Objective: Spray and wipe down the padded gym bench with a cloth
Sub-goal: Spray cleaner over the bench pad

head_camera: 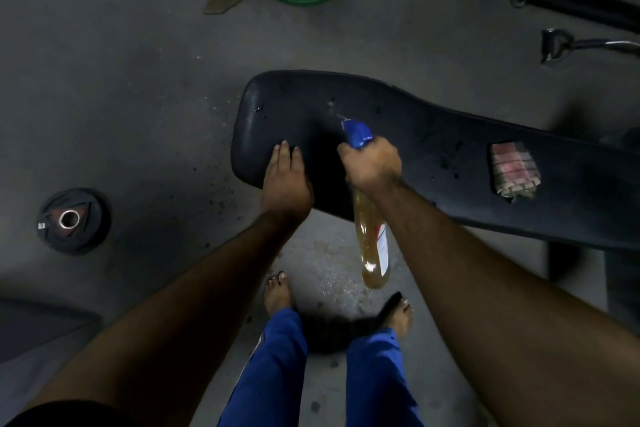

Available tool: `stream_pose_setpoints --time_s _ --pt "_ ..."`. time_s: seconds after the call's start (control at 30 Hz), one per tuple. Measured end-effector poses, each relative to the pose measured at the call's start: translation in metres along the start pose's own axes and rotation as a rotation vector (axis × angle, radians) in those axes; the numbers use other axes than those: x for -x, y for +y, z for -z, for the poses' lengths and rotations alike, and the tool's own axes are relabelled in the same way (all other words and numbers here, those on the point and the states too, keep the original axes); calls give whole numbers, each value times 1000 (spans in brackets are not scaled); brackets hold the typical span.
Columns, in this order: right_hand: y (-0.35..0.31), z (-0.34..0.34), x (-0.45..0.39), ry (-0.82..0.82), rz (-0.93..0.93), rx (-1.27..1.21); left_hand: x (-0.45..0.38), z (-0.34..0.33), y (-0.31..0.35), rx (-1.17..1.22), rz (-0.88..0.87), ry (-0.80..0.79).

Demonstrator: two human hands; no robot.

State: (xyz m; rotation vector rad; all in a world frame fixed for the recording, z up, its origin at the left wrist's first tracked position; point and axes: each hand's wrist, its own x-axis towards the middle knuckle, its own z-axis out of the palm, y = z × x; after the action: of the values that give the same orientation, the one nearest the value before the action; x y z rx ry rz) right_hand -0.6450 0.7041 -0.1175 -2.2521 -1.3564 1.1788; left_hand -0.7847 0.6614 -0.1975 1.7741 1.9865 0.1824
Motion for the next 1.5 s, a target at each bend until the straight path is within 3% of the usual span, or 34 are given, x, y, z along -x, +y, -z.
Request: stream_pose_setpoints --time_s 0.17,0.47,0.77,1.1,1.33,1.5 --pt "37 28 13 -72 -51 -169 2 -7 51 43 -37 -26" --pt "154 190 13 129 -73 -492 26 -49 236 61 -210 -115" --pt "255 351 -39 301 86 -504 14 -121 410 28 -291 -196" --pt "273 403 -91 300 394 -624 -5 -167 442 -165 -260 -181" --pt "285 395 -98 307 292 -704 -5 -164 447 -131 -285 -151" --pt "293 383 -94 433 152 -709 6 -160 450 -138 -356 -205"
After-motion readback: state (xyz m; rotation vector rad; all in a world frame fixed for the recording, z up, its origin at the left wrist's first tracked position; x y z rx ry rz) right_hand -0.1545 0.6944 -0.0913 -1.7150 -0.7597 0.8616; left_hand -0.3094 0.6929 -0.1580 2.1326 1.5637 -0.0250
